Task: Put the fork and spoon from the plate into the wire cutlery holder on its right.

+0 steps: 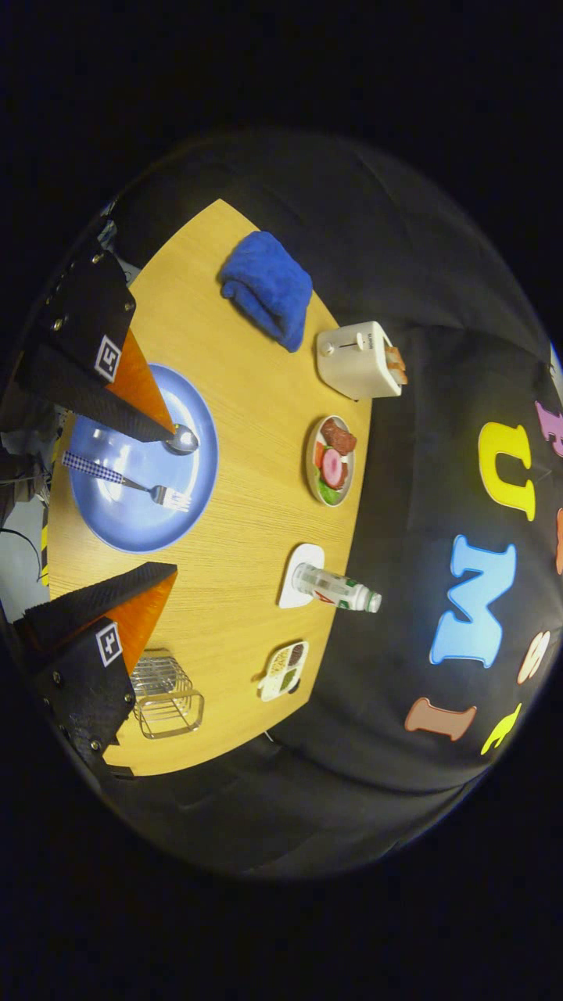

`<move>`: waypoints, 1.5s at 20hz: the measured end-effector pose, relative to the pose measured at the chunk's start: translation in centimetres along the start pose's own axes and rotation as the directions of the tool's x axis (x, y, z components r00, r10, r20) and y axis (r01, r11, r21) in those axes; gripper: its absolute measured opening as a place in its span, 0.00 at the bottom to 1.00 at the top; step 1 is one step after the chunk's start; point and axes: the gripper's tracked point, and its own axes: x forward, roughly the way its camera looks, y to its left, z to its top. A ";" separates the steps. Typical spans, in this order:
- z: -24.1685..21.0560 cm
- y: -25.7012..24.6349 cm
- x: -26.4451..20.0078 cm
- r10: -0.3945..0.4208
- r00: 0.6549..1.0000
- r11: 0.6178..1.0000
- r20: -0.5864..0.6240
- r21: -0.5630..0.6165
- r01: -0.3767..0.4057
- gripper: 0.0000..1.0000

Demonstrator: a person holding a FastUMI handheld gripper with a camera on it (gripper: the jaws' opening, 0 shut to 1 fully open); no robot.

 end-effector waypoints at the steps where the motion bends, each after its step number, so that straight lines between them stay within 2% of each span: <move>1: -0.7 0.2 0.5 0.003 1.000 1.000 -0.031 -0.002 -0.003 0.95; 10: -6.0 0.9 3.0 0.031 0.963 0.999 -0.268 -0.036 -0.042 0.91; 11: -6.5 1.0 3.3 0.038 0.958 0.998 -0.284 -0.033 -0.049 0.75; 12: -6.8 0.9 3.5 0.034 0.952 0.998 -0.303 -0.042 -0.049 0.69; 17: -8.9 1.5 4.1 0.038 0.900 0.991 -0.433 -0.100 -0.090 0.69; 18: -8.3 2.0 3.8 0.059 0.895 0.989 -0.441 -0.096 -0.112 0.56; 20: -11.5 2.0 7.1 0.058 0.884 0.990 -0.465 -0.087 -0.111 0.31; 21: -10.4 1.7 5.4 0.063 0.867 0.988 -0.494 -0.090 -0.123 0.19; 24: -11.5 2.2 5.7 0.086 0.841 0.980 -0.534 -0.105 -0.167 0.19; 25: -10.0 2.1 5.2 0.106 0.832 0.977 -0.545 -0.098 -0.188 0.10; 26: -11.0 2.0 6.3 0.109 0.831 0.975 -0.546 -0.104 -0.196 0.02; 30: -9.6 1.7 3.9 0.113 0.804 0.962 -0.583 -0.139 -0.237 0.01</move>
